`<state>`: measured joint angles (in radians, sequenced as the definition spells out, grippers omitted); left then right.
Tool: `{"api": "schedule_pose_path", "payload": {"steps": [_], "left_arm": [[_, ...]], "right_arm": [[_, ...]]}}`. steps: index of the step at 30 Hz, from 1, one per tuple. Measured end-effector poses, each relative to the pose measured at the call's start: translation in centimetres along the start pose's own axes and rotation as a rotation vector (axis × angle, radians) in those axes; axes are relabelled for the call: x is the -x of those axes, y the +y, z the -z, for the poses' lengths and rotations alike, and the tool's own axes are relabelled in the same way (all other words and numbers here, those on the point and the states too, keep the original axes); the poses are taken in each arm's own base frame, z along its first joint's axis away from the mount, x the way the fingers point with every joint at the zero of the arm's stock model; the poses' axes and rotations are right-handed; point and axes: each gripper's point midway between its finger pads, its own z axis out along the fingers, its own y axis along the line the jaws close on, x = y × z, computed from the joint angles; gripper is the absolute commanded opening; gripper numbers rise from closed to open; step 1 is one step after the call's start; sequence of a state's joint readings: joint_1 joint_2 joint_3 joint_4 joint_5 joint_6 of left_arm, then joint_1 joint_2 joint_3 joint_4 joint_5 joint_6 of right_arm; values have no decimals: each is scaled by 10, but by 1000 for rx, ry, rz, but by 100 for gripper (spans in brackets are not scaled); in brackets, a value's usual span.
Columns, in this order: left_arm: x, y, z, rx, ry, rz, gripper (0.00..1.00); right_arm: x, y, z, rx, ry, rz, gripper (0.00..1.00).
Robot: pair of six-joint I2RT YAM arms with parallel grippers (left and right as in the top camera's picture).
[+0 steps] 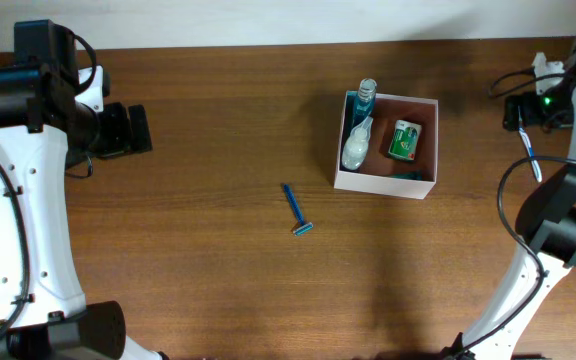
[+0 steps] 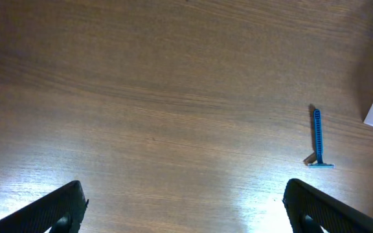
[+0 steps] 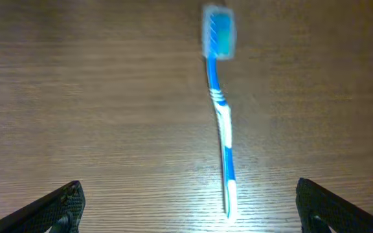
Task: Pack container
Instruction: 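Move the right gripper over the blue toothbrush handle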
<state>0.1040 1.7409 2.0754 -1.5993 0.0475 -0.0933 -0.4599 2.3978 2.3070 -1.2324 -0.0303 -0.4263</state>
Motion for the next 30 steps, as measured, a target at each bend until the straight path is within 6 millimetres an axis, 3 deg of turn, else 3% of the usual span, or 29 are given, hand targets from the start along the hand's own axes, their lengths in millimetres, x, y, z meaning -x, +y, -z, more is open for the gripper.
{"api": "schedule_pose_path", "payload": {"steps": [7,10,20,30], "left_arm": [[0,0,0,0,0,0,99],[0,0,0,0,0,0,99],[0,0,0,0,0,0,99],[0,0,0,0,0,0,99]], "right_arm": [[-20,-24,-16,77,7,-39,99],[-16,-23,-17,83,-8,-7,92],[-24,-19,-52,111,37,-2,98],[-22,-22,-58,100,31,12,96]]}}
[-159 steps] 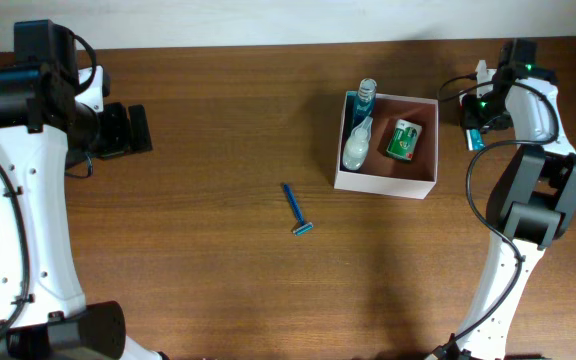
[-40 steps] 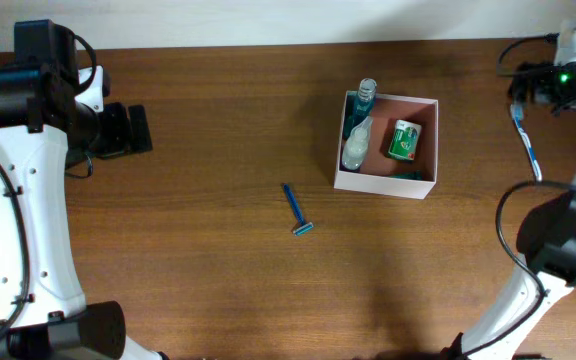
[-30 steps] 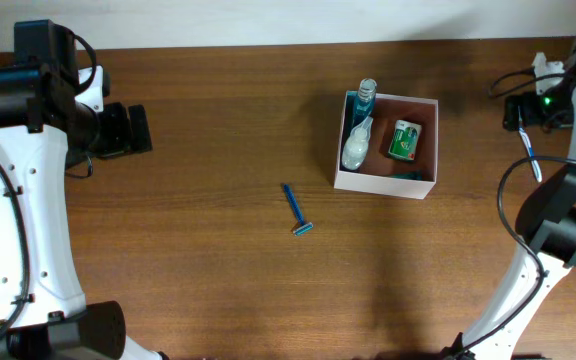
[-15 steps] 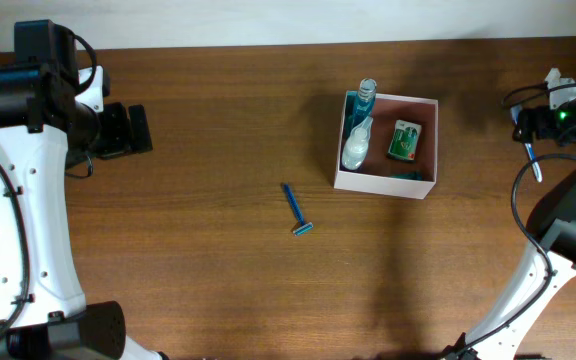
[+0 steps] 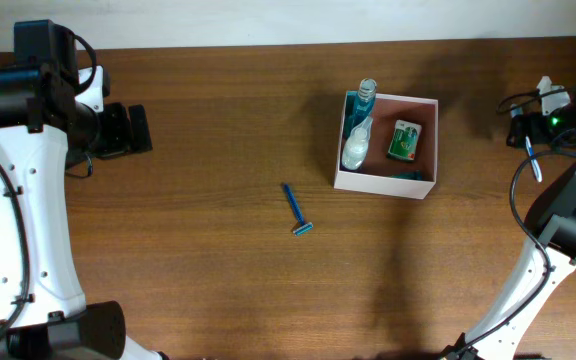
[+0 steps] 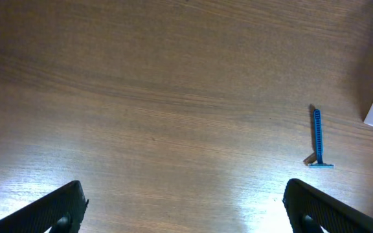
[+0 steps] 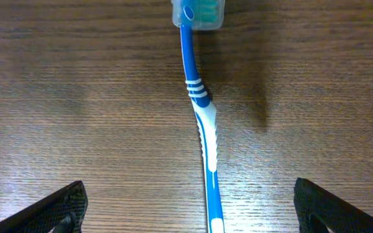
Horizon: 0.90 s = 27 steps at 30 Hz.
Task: Pack container
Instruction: 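Move the right gripper over the blue toothbrush handle, then close the right gripper on the toothbrush handle and lift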
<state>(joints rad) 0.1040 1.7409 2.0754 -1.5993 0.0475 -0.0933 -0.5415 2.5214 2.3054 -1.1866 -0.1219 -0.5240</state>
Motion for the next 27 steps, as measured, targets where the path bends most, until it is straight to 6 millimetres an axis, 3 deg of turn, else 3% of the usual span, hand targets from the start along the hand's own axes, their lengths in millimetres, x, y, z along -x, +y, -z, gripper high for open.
{"api": "schedule_pose_path", "payload": {"steps": [8,11,16,22,25,27], "left_arm": [[0,0,0,0,0,0,99],[0,0,0,0,0,0,99],[0,0,0,0,0,0,100],[0,0,0,0,0,0,99],[0,0,0,0,0,0,100],[0,0,0,0,0,0,99]], "right_arm": [[-10,-1,-21,6,49,-2,96],[-10,-1,-21,6,49,3,90],[-10,-3,-21,-3,48,14,54],[-9,-3,-21,-4,47,18,22],[-9,-3,-21,-4,46,18,10],[-9,-3,-21,-4,46,16,9]]}}
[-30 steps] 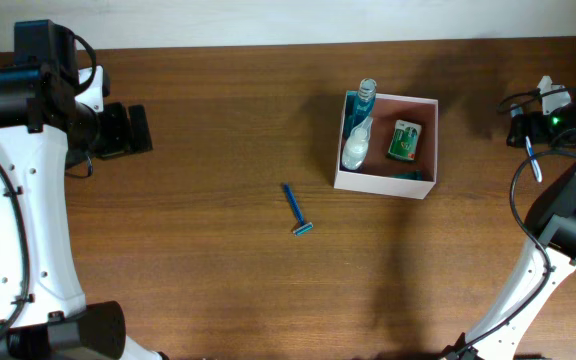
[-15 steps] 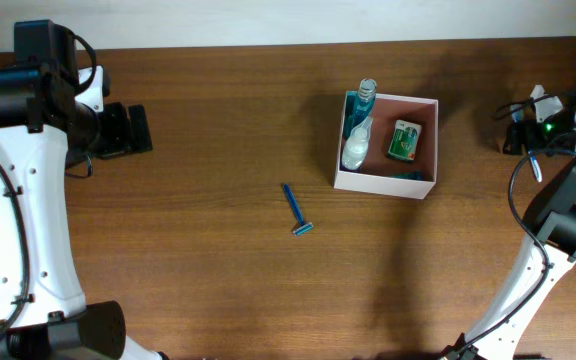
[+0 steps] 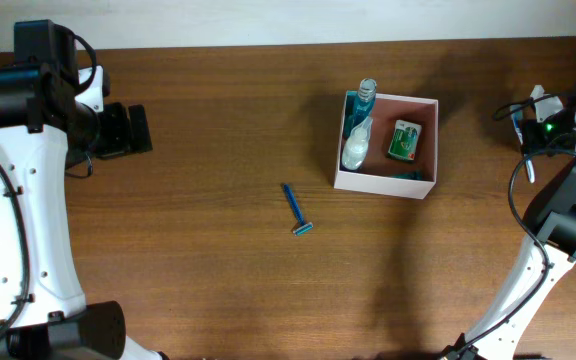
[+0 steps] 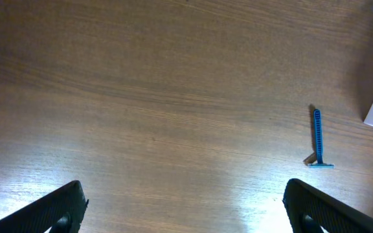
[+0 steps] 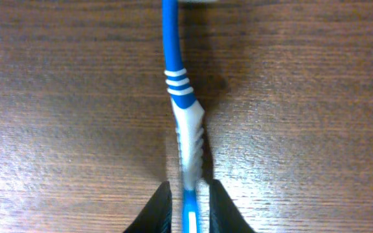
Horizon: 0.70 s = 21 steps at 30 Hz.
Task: Pack container
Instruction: 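Close the right gripper on the toothbrush handle and lift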
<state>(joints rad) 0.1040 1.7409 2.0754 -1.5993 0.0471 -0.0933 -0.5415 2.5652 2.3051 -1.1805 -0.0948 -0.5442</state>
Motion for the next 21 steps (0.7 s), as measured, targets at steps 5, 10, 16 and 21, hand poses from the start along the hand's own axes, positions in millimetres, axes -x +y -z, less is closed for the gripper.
{"api": "schedule_pose_path", "payload": {"steps": [5,10,16,21], "left_arm": [[0,0,0,0,0,0,99],[0,0,0,0,0,0,99],[0,0,0,0,0,0,99],[0,0,0,0,0,0,99]], "right_arm": [[0,0,0,0,0,2,11],[0,0,0,0,0,2,17],[0,0,0,0,1,2,13],[-4,2,-3,7,12,0,14]]}}
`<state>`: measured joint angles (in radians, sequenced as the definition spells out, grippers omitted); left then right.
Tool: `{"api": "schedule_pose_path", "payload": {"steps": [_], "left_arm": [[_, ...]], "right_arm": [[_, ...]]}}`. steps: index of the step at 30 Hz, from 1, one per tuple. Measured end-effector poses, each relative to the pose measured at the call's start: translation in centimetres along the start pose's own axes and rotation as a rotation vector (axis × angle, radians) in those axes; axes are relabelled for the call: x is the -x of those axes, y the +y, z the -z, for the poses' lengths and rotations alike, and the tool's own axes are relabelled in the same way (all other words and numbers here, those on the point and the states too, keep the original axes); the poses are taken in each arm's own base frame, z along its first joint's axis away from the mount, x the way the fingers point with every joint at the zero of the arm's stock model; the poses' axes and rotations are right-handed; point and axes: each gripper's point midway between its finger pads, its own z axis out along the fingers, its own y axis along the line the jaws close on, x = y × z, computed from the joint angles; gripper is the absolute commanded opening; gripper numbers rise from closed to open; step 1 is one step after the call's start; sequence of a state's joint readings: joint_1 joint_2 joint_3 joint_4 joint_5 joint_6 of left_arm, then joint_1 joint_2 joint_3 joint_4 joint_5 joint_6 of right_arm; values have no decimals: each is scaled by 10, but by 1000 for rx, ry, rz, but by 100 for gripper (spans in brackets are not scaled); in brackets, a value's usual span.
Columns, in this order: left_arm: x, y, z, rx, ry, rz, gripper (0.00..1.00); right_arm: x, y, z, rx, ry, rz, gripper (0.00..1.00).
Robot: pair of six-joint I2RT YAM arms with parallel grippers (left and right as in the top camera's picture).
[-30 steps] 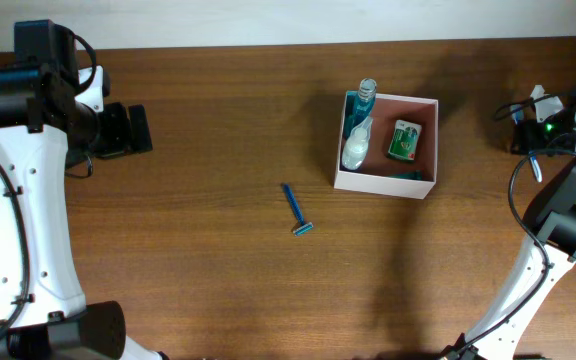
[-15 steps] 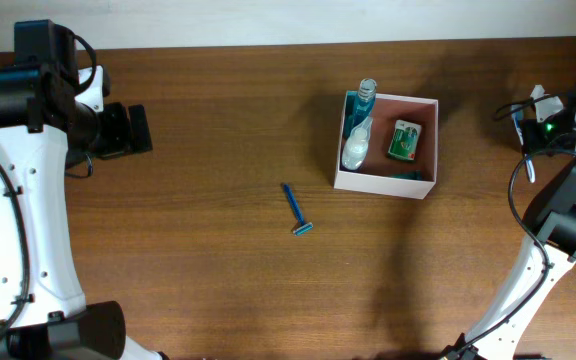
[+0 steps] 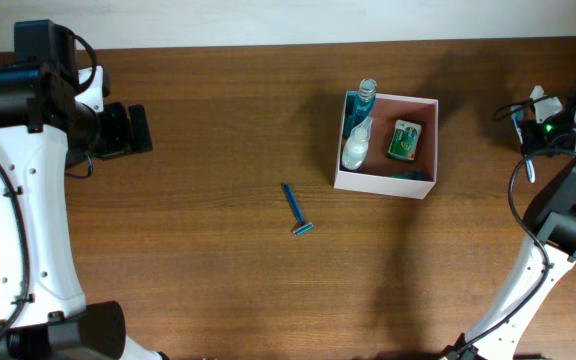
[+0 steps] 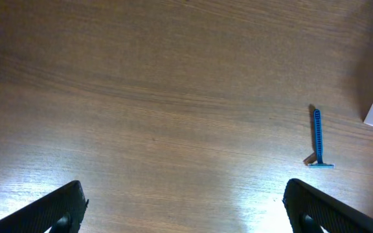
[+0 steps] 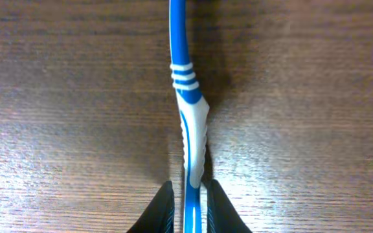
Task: Pack container
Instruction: 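Close the right gripper on the toothbrush handle and lift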
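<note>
A blue and white toothbrush (image 5: 188,110) lies lengthwise on the wooden table, its head past the top of the right wrist view. My right gripper (image 5: 188,193) is shut on its handle at the table's far right (image 3: 528,135). A blue razor (image 3: 296,211) lies mid-table, also seen in the left wrist view (image 4: 317,137). The white box (image 3: 383,184) holds a bottle (image 3: 366,94), a white item (image 3: 354,147) and a green pack (image 3: 402,140). My left gripper (image 4: 183,189) hangs open at the far left (image 3: 120,130), holding nothing.
The wooden table (image 3: 198,260) ends at a pale wall along the back edge. The box's corner shows at the right of the left wrist view. Both white arms stand at the table's outer sides.
My right gripper's fingers stay closed on the toothbrush handle, a touch tighter, and the brush sits slightly higher in the wrist view. The left arm, razor and box are unchanged.
My right gripper was open high above the toothbrush. Then it was open and nearer, with the brush centred between its fingers. Then its fingers were closed on the handle, where they remain. The left gripper has stayed open and still throughout.
</note>
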<state>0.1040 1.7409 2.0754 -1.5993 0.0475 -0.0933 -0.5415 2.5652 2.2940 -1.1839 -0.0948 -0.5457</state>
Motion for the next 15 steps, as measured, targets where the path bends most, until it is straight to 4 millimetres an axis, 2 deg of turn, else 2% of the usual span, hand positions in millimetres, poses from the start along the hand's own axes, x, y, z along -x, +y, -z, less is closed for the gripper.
{"api": "schedule_pose_path", "payload": {"steps": [5,6,8,11,15], "left_arm": [[0,0,0,0,0,0,99],[0,0,0,0,0,0,99],[0,0,0,0,0,0,99],[0,0,0,0,0,0,99],[0,0,0,0,0,0,99]], "right_arm": [[-2,1,-2,4,7,-1,18],[-2,1,-2,4,7,0,17],[-2,1,-2,4,7,0,8],[-2,1,-2,4,7,-1,4],[-2,1,-2,4,7,-5,4]]}}
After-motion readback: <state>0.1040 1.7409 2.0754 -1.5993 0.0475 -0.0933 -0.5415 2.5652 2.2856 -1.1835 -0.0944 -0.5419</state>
